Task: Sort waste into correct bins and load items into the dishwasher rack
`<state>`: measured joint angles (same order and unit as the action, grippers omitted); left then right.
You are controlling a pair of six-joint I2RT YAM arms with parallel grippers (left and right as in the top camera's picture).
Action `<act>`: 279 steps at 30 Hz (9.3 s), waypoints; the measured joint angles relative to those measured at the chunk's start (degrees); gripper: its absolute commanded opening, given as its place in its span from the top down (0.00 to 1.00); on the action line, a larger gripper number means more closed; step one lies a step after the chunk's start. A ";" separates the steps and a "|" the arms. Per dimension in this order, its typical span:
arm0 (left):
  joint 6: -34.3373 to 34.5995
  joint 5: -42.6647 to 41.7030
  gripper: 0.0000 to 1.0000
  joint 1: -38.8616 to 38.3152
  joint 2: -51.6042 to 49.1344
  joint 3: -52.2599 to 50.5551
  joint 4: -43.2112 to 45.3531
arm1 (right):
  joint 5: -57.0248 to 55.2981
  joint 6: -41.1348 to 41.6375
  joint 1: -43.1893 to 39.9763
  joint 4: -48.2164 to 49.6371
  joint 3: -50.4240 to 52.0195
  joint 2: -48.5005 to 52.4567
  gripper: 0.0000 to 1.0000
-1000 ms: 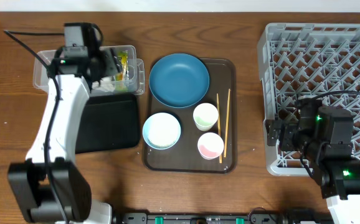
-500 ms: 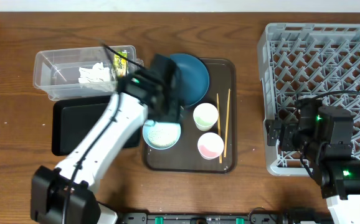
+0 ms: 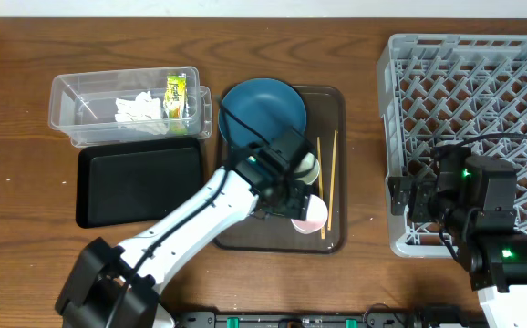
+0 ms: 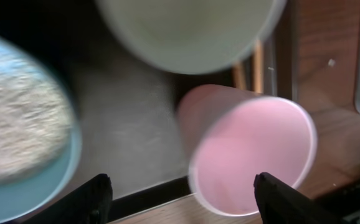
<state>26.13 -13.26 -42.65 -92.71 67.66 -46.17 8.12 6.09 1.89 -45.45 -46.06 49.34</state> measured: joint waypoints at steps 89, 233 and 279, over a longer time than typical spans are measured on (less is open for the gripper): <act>0.79 -65.92 0.53 21.16 2.03 -0.63 26.10 | 67.76 -6.54 4.00 38.82 -0.13 17.40 0.51; 1.16 -57.51 0.94 32.41 1.09 -0.87 27.50 | 47.17 -30.95 0.81 -23.28 -42.47 42.91 0.01; -5.40 -36.17 0.50 30.97 1.09 -0.92 4.61 | 16.15 -14.10 7.50 -21.07 -42.38 42.99 0.72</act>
<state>20.73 -49.43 -11.68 -91.61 66.74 -41.56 24.27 -8.01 9.39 -66.52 -88.44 92.33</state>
